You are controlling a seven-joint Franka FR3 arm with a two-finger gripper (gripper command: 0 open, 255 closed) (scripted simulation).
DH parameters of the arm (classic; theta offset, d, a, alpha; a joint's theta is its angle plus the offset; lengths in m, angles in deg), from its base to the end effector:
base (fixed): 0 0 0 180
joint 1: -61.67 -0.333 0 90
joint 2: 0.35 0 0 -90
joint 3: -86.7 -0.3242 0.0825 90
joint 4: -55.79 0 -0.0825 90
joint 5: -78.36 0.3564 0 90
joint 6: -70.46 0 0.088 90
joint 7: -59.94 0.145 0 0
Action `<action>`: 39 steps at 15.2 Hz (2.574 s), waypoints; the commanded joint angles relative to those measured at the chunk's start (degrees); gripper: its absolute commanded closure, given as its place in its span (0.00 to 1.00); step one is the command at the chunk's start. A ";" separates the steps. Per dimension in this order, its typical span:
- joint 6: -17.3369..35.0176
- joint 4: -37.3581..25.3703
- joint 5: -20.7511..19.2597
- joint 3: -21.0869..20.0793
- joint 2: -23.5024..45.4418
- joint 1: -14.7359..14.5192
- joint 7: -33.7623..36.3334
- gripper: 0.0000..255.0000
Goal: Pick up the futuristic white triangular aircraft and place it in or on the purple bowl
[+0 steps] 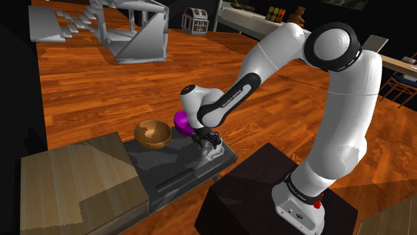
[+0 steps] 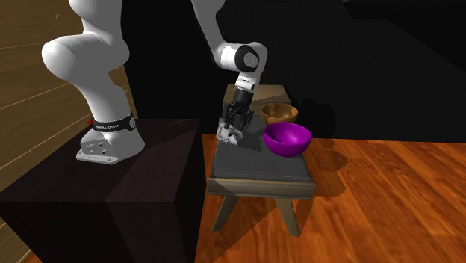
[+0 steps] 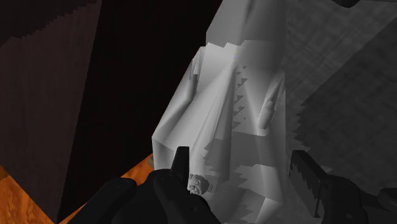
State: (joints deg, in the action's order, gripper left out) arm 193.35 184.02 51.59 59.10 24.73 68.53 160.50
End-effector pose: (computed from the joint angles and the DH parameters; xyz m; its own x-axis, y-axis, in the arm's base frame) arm 0.4394 0.1472 0.1615 0.5274 -0.8411 0.1200 -0.7935 -0.4372 0.4233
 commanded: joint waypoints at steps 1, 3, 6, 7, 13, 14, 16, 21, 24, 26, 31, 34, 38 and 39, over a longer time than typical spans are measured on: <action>-1.11 0.19 1.09 -0.64 -1.61 0.44 -0.89 1.00; -2.12 0.36 2.10 -1.19 -3.09 0.81 -1.69 1.00; -3.67 0.52 3.60 -1.97 -5.29 1.32 -2.92 1.00; -4.19 0.55 4.10 -2.21 -6.01 1.48 -3.33 1.00; -7.51 0.43 7.02 -3.46 -10.23 2.31 -5.79 1.00; -8.09 0.36 7.49 -3.63 -10.92 2.42 -6.20 1.00; -9.26 0.18 8.40 -3.95 -12.26 2.63 -7.01 1.00; -12.09 -2.59 8.81 -3.86 -12.61 2.94 -8.46 1.00; -14.83 -10.05 6.05 -2.35 -7.20 2.71 -9.09 1.00; -16.82 -15.36 4.48 -1.34 -3.58 2.29 -9.74 1.00; -22.48 -30.15 1.25 1.08 5.81 0.54 -12.12 1.00; -26.46 -40.54 -0.32 2.56 11.96 -1.07 -14.16 1.00; -33.00 -57.72 -2.18 4.67 21.63 -4.13 -17.88 1.00; -34.58 -61.91 -2.51 5.17 23.91 -4.95 -18.84 1.00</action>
State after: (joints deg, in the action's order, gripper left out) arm 160.44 126.09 49.43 63.78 46.71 64.09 142.84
